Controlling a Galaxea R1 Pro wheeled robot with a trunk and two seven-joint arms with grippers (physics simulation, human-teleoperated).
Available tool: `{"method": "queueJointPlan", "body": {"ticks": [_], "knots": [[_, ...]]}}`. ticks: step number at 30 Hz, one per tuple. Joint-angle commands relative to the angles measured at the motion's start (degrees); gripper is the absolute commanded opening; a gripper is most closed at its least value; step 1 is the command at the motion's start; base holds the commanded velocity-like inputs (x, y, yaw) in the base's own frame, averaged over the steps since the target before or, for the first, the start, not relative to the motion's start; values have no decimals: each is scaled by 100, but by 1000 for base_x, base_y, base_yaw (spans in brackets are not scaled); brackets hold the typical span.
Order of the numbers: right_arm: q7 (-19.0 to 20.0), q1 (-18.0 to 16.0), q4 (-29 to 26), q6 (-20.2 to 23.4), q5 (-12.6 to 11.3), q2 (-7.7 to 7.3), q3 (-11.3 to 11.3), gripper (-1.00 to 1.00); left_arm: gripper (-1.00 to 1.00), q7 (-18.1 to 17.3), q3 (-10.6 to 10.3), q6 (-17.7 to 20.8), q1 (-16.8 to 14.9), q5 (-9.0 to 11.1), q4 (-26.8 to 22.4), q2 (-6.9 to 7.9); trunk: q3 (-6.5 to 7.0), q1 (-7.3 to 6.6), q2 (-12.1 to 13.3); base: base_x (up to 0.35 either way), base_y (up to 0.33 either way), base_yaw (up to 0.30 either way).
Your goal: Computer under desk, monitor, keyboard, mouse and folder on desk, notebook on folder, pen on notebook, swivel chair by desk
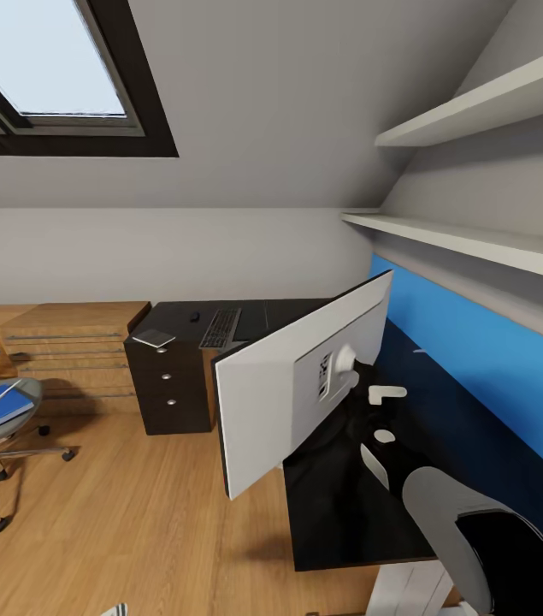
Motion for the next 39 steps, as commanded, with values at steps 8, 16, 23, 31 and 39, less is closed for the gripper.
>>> {"method": "queueJointPlan", "body": {"ticks": [8, 16, 23, 31, 39], "knots": [[-42, 8, 22, 6, -23, 0, 129, -100, 100, 47, -47, -35, -5, 51, 1, 10, -8, 0, -4, 0, 0, 0], [-42, 9, 22, 6, -23, -8, 129, -100, 100, 47, -47, -35, -4, 51, 1, 10, -8, 0, -4, 0, 0, 0], [-42, 9, 19, 5, -16, -6, 135, -100, 100, 47, -49, -35, -4, 57, 1, 10, -8, 0, -4, 13, -43, -2], [-42, 9, 20, -94, -14, -9, 138, -100, 100, 61, -28, -35, -4, 73, -5, 26, 3, 0, -4, 19, -175, -66], [-42, 9, 22, -120, -14, -11, 138, -100, 100, 88, 641, 137, -7, 221, -456, 96, 3, 0, -4, 1, -9, -3]]}}
